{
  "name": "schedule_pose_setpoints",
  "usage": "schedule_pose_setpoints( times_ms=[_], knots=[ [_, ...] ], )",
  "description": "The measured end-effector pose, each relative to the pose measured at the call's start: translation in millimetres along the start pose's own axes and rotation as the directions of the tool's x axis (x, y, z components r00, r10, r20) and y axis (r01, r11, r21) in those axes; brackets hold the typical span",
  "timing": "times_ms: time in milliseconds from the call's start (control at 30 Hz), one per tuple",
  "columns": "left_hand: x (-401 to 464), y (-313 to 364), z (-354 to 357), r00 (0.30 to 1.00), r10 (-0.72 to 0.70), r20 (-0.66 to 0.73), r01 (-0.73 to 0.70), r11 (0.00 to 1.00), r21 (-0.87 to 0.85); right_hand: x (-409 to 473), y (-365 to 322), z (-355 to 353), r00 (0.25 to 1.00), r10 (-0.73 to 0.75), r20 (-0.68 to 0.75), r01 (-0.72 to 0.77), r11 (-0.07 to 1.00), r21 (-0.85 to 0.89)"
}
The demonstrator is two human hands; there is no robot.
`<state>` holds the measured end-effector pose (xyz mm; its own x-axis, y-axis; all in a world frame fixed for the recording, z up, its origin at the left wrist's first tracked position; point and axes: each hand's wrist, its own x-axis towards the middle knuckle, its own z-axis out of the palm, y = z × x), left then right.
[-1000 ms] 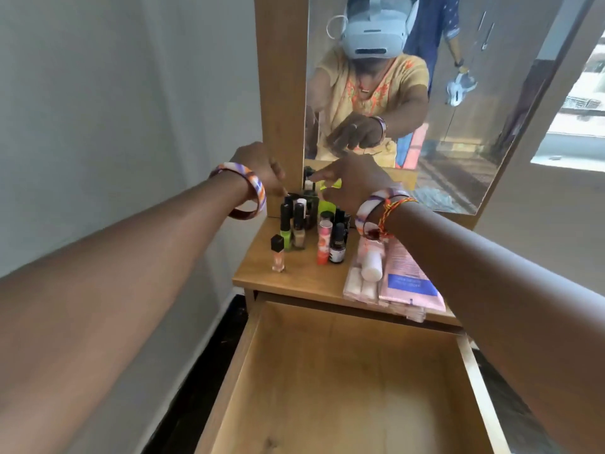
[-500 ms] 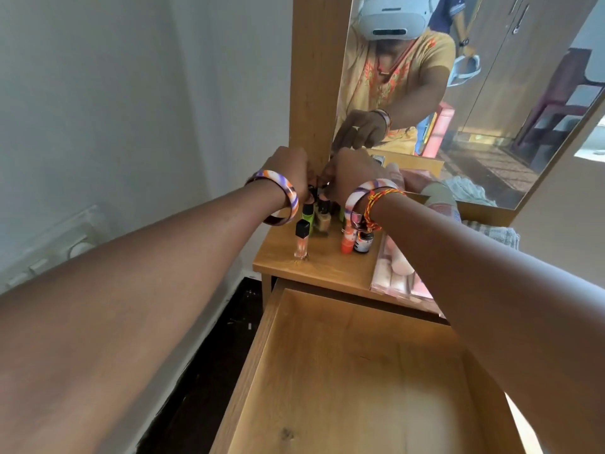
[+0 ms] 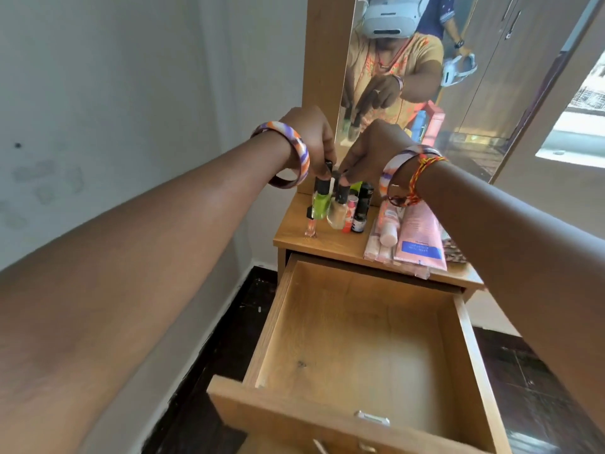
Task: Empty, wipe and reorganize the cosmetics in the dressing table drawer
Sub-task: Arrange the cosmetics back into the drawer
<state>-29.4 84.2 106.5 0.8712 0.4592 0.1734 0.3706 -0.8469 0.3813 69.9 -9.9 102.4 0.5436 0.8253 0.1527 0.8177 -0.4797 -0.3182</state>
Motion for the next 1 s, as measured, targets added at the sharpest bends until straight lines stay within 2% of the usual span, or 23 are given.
schedule_pose_setpoints(
  times_ms=[167, 267, 433, 533, 767, 1000],
  knots=[
    [-38, -4, 26, 0.98, -0.018, 0.196, 0.017, 1.0, 0.01, -34, 5, 35, 0.987, 0.086, 0.136, -0.073, 0.993, -0.097],
    [-49, -21, 64, 0.971, -0.056, 0.234, 0.051, 0.998, 0.026, -43, 12, 73, 0.976, 0.185, 0.114, -0.173, 0.979, -0.107],
    [-53, -58, 123, 0.971, -0.146, 0.191, 0.129, 0.987, 0.095, -56, 17, 131, 0.968, 0.248, 0.036, -0.242, 0.962, -0.123],
    [-47, -77, 152, 0.973, -0.17, 0.153, 0.153, 0.982, 0.113, -53, 20, 156, 0.963, 0.262, 0.058, -0.255, 0.961, -0.111],
    [-42, -84, 176, 0.995, -0.096, 0.005, 0.094, 0.983, 0.158, -50, 16, 169, 0.972, 0.213, 0.095, -0.203, 0.974, -0.105],
    [-37, -86, 185, 0.999, -0.046, -0.024, 0.05, 0.974, 0.219, -44, 15, 182, 0.977, 0.196, 0.087, -0.185, 0.976, -0.114]
  ],
)
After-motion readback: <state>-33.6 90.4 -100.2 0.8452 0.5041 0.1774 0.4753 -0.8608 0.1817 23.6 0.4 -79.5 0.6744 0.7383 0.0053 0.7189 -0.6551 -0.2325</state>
